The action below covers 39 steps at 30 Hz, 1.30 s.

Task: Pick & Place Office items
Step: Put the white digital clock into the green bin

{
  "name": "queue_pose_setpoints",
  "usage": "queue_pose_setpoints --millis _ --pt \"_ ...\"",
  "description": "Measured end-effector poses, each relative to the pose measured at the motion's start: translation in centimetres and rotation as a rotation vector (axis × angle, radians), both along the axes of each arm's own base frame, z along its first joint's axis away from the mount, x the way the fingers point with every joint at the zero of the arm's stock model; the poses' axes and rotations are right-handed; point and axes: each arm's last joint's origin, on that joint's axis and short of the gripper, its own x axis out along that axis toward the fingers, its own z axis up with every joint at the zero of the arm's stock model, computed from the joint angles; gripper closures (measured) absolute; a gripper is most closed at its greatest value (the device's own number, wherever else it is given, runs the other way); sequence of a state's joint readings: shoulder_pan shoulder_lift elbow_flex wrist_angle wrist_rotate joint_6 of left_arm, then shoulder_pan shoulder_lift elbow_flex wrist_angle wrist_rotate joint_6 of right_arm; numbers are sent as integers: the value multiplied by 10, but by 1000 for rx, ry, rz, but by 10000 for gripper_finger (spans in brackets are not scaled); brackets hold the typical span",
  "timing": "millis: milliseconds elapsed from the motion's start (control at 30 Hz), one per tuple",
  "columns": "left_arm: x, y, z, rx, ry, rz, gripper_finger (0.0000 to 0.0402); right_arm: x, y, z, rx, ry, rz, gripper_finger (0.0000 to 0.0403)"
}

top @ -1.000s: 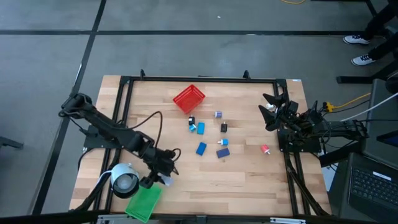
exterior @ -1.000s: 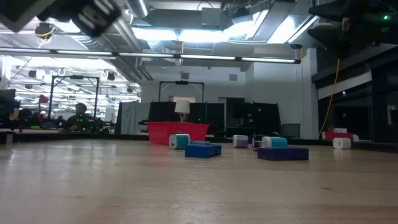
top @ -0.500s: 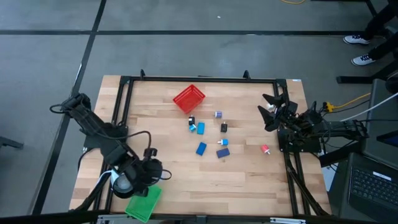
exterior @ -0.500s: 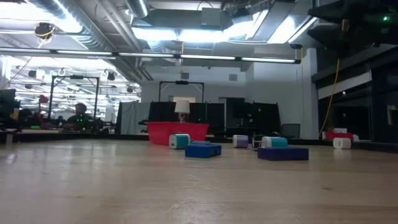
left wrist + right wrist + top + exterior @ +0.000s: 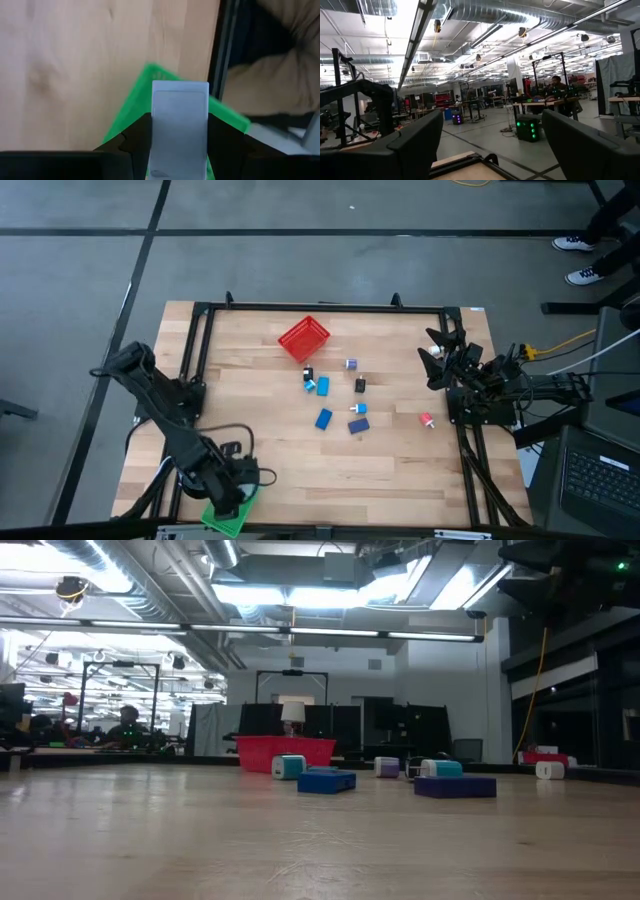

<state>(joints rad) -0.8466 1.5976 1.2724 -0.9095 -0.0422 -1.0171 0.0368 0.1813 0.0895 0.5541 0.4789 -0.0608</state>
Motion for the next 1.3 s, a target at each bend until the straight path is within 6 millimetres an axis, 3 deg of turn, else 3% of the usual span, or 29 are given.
queue_pose_setpoints --millis 200,500,867,1300 --pt "-2 -5 -11 -2 99 16 250 0 0 0 -5 -1 -3 58" --pt "-3 -7 -10 -56 135 24 250 0 0 1 -8 -3 -7 58" --pt "7 -15 -6 -166 62 20 250 0 0 1 0 -7 -4 58" --pt "0 -21 -5 -248 167 162 250 0 0 1 -4 -5 -5 58"
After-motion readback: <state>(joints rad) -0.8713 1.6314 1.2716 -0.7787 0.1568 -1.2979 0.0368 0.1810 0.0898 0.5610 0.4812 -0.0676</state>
